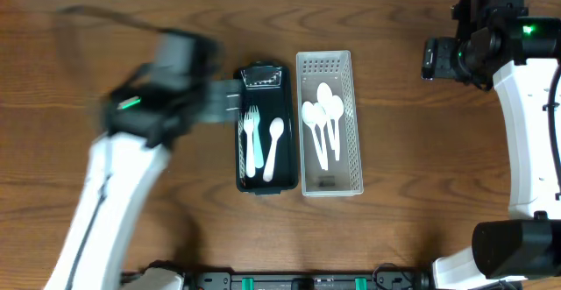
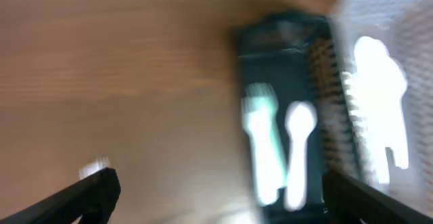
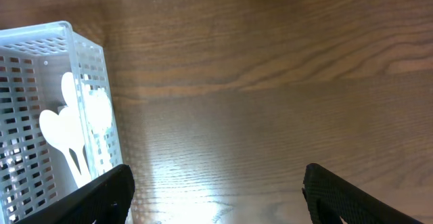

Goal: Pack container

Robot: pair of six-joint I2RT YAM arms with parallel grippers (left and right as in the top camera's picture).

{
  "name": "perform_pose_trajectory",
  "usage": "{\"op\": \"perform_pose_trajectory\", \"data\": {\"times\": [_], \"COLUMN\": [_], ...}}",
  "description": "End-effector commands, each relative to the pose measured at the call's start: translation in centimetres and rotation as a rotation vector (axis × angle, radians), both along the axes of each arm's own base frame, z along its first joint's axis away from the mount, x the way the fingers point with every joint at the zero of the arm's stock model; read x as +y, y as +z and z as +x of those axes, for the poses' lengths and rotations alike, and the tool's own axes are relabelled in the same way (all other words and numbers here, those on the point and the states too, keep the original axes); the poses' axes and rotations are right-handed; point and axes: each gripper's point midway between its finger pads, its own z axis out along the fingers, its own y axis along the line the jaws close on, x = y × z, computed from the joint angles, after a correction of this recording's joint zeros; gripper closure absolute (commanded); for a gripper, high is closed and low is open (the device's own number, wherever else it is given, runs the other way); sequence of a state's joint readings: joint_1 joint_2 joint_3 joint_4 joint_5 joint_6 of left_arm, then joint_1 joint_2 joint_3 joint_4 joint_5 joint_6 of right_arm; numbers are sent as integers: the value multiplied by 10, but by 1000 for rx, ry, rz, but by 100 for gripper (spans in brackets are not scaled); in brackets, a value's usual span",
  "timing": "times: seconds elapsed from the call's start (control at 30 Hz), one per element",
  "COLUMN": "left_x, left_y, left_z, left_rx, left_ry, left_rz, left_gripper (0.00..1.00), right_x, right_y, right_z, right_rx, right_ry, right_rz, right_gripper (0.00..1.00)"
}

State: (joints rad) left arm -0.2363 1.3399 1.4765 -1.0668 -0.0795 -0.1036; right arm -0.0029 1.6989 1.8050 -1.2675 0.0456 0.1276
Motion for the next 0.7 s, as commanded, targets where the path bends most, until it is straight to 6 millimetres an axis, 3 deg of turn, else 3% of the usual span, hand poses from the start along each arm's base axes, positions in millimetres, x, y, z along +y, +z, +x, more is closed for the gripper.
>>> {"op": "perform_pose_trajectory", "data": {"times": [0.0,0.1,0.2,0.3,0.47,0.67], "left_x": [62,107,134,154,168,167], "left_y": [4,-5,-24,-59,-121,-180], "left_z": [-20,-39,-48,-56,-66,-71], "left_rx": [27,66,97,161,272,403], "left_ry": [149,245,343,416,447,288], "left_rz": [68,103,92,86,78,127], "left_gripper": [2,2,2,2,2,2], "right_x": [-4,-4,-4,-4,-4,-4], "right_y": [-2,-1,-1,-1,-1,-1], "right_z": [0,1,3,3,3,3], "right_rx": [5,3,-5,-5,-4,-5], "right_ry": [3,2,2,3,2,3], "right_rz": [-15,-15,-15,-15,-15,-15], "right_gripper": [17,17,17,16,16,16]}}
